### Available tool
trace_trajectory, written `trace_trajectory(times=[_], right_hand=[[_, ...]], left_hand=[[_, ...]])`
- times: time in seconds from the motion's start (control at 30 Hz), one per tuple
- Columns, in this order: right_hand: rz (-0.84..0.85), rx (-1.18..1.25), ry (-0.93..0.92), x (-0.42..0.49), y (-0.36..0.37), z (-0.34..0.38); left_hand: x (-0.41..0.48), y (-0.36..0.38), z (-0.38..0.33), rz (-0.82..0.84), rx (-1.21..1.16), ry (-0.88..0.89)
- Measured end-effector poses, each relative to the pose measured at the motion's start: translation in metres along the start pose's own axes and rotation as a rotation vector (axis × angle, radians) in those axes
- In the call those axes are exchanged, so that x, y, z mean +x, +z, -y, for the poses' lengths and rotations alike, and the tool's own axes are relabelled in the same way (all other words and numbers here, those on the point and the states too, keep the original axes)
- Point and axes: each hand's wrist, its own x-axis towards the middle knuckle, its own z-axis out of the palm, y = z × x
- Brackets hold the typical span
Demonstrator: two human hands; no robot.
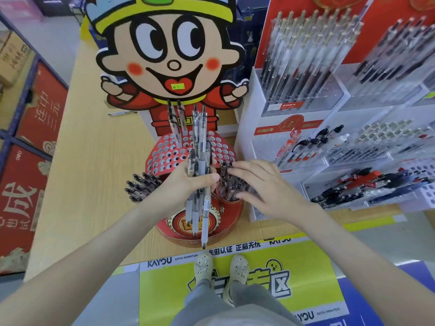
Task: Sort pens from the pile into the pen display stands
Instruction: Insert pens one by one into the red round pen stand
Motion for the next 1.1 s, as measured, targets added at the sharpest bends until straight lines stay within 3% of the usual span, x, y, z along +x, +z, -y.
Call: trace_trajectory(times=[0.2, 0.43, 0.53, 0.67, 0.8, 0.87, 1.03, 1.1], right_hand=[[0.002, 0.092, 0.011, -0.008, -0.012, -0.003], [-0.300, 0.810, 0.340, 0.015, -0.055, 0.022], [-0.115, 0.904, 0.369, 0.026, -0.060, 0.041], [0.147, 0.801, 0.311, 0.033, -0.049, 0.064], [0.054, 0.708, 0.343, 0.032, -0.049, 0.052], [0.074, 0.580, 0.406, 0.033, -0.054, 0.038], [0.378, 0.435, 0.457, 0.035, -0.059, 0.017], [0.378, 0.413, 0.453, 0.037, -0.056, 0.015]], left_hand=[[-0.001, 0.003, -0.003, -0.003, 0.011, -0.004], [-0.012, 0.012, -0.014, -0.054, -0.002, 0.042], [-0.017, 0.018, -0.022, -0.155, -0.056, 0.090], [-0.024, 0.026, -0.032, -0.314, -0.162, 0.180], [-0.033, 0.018, -0.032, -0.423, -0.123, 0.135], [-0.037, 0.013, -0.029, -0.411, -0.036, 0.134], [-0.041, 0.003, -0.017, -0.339, 0.017, 0.093], [-0.040, 0.000, -0.015, -0.291, 0.036, 0.074]])
